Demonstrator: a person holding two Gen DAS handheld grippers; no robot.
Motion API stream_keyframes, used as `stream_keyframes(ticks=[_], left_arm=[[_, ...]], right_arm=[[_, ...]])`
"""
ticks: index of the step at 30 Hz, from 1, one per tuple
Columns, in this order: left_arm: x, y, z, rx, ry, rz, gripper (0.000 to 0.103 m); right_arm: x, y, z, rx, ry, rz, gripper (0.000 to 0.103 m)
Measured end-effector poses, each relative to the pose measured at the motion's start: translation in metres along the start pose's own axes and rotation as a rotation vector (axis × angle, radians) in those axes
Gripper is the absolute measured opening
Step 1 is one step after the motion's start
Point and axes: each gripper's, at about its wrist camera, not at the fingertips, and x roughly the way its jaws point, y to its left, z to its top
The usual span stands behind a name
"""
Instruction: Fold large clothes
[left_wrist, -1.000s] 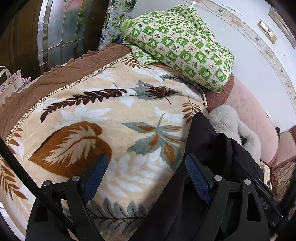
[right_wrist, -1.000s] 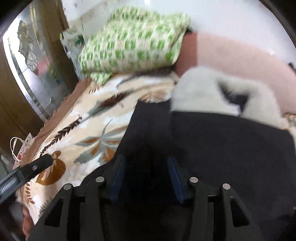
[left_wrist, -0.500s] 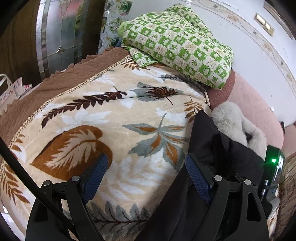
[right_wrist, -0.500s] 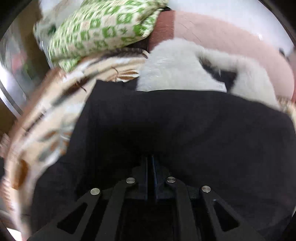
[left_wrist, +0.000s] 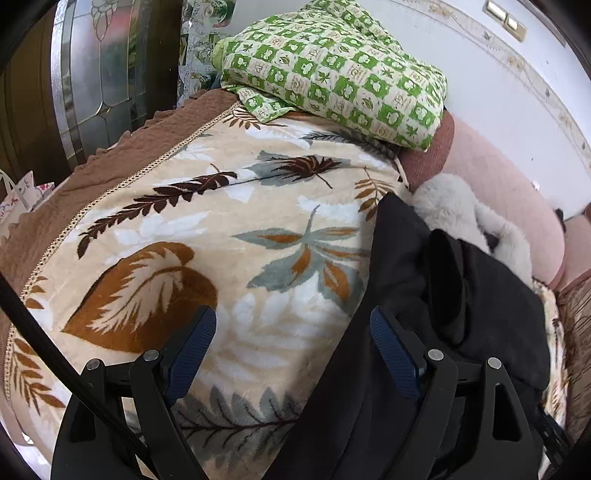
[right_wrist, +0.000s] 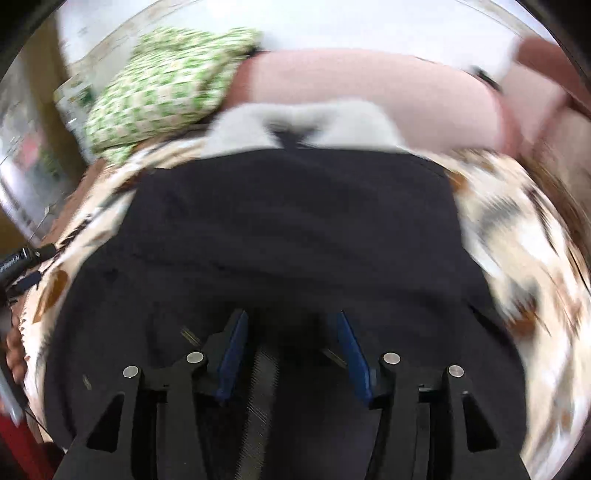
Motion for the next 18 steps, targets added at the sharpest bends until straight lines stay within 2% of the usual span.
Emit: stream_keyframes(ticks=[5,9,12,15,17,18], left_arm=[[-0.005,-0.012,-0.013,0.056,-0.005,0.027,0.085],[-0.004,-0.027,-0.036,0.147,0.025,0.034,0.085],[0.001,-0.038,-0.061,0.227,0.066,0.053,0.085],[0.011,-0.048,-0.088,0.295,0.115,0.100,0.085],[0.014,-0.050,-0.101,0.306,0.117,0.117,0.085],[0.014,-0.050,-0.107,0.303,0.089,0.130,0.085]], right_arm=[[-0.033,-0.073,-0.047,0.152,-0.002,-0.071,0.055],[-0.049,-0.113,-0.074,0.263,-0.009,-0.065,0.055],[-0.057,-0.117,-0.081,0.288,-0.034,-0.039,0.055],[-0.057,-0.105,-0.070,0.251,-0.060,0.010,0.055],[-0.050,-0.091,-0.060,0.230,-0.063,0.052,0.055],[-0.041,-0.083,-0.052,0.221,-0.063,0.081,0.055]])
